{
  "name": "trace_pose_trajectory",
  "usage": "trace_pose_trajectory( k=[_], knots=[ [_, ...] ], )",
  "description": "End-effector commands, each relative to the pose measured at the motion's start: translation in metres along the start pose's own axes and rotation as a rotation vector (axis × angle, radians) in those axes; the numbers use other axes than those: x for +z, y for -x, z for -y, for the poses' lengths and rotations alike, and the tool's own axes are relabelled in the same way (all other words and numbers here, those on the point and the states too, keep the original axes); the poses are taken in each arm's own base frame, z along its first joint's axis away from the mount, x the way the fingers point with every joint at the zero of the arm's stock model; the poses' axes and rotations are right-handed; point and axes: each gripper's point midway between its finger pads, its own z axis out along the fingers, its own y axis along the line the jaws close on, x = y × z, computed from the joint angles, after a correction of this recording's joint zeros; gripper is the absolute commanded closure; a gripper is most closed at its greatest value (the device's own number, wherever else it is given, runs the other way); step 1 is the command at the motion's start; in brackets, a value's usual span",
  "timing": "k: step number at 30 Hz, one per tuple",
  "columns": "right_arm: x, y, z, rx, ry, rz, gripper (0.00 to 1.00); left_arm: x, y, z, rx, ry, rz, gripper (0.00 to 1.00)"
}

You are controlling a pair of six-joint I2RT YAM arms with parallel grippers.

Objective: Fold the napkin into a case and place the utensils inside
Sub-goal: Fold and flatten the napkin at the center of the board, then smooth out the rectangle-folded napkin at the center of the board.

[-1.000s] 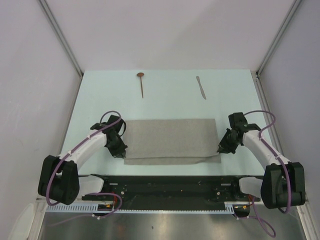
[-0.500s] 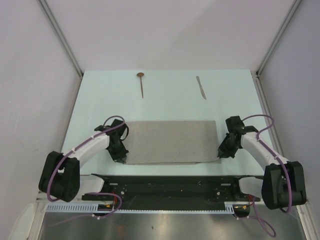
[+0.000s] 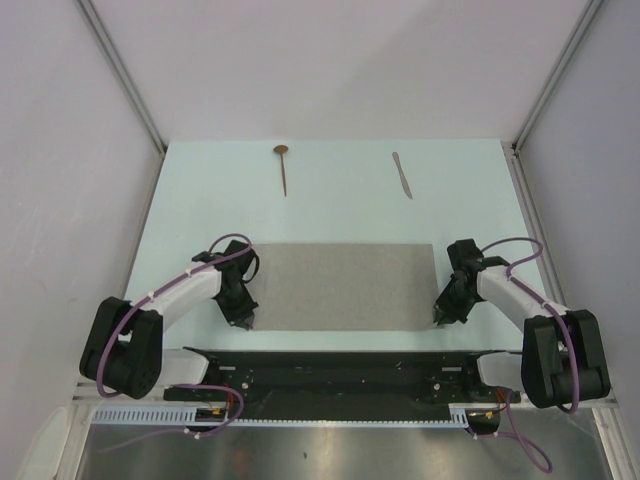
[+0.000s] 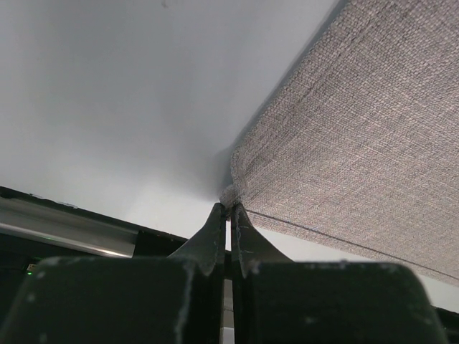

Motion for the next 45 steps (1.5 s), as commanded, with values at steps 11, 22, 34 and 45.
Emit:
trace_pose_trajectory(
  k=[11,22,34,45],
  knots=[
    [0.011,0.010,0.027,0.032,-0.123,0.076,1.00,0.006,0.007,-0.023,-0.016,0.113,0.058,1.00],
    [-0.010,0.020,0.009,0.067,-0.026,0.136,0.52,-0.001,0.005,0.000,0.000,-0.017,0.045,0.96],
    [-0.074,0.041,-0.039,-0.127,0.228,0.254,0.29,-0.057,0.006,0.020,0.115,-0.235,0.107,0.30],
    [-0.033,0.019,-0.020,-0.032,0.123,0.172,0.90,-0.042,0.004,0.085,0.154,-0.525,0.049,0.89]
  ],
)
